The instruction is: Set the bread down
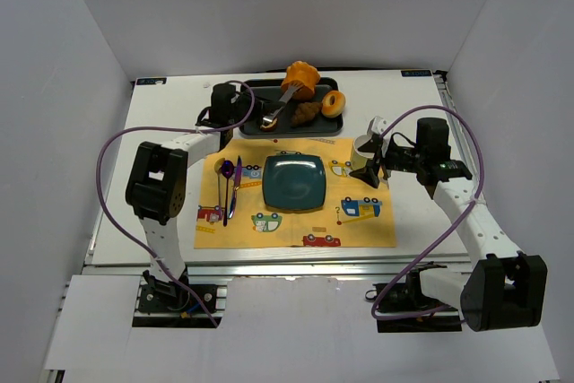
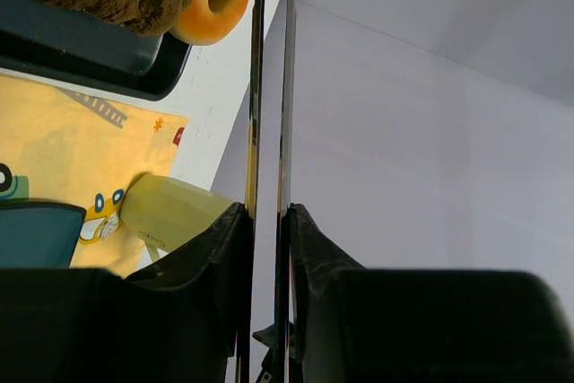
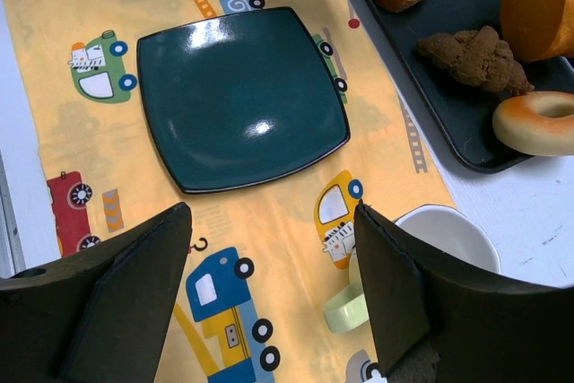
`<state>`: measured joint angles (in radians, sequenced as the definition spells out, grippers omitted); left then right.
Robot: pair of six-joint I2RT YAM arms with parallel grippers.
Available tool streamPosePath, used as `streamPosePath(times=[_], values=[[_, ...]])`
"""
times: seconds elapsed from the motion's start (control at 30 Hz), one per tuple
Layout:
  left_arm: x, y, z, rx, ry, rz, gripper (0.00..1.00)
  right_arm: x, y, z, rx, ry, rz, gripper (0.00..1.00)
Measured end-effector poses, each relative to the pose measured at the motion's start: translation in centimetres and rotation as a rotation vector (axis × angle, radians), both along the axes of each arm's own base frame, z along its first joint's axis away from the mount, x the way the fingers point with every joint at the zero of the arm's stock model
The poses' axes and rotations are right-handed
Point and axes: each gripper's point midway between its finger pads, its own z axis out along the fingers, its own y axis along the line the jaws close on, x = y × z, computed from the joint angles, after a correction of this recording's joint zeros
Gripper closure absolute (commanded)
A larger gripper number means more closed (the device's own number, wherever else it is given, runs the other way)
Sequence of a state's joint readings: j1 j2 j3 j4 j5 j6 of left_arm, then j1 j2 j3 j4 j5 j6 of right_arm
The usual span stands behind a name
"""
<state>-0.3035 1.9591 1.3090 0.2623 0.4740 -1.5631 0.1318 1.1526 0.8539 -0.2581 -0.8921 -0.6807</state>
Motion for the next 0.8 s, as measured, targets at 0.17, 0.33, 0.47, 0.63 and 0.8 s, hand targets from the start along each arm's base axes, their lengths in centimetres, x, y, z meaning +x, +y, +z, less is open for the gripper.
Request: streamPosePath(times=[0.17,0.33,0.47,0.63,0.8], values=[[0.0,0.0,0.1,-0.011,0.002,0.001,0.95,0.0,0.0,0.0,0.0,-0.002,0.0,0.22],[-0.1,-0.1,0.1,-0.013,-0.003,-0.005,1.0,0.0,0.0,0.0,0.0,-0.001,0.0,0.23],[-0.3,-0.1,0.0,0.007,-0.016,-0.021,1.0,0.0,0.0,0.0,0.0,0.0,0.0,0.23],[-0.8,-0.1,0.1,0.04,-0.046,-0.048,1.0,0.0,0.0,0.0,0.0,0.0,-0.001,0.23],[-1.2,-0.1,1.0,0.061,-0.091,-0.07,1.0,0.0,0.0,0.0,0.0,0.0,0.0,0.23]])
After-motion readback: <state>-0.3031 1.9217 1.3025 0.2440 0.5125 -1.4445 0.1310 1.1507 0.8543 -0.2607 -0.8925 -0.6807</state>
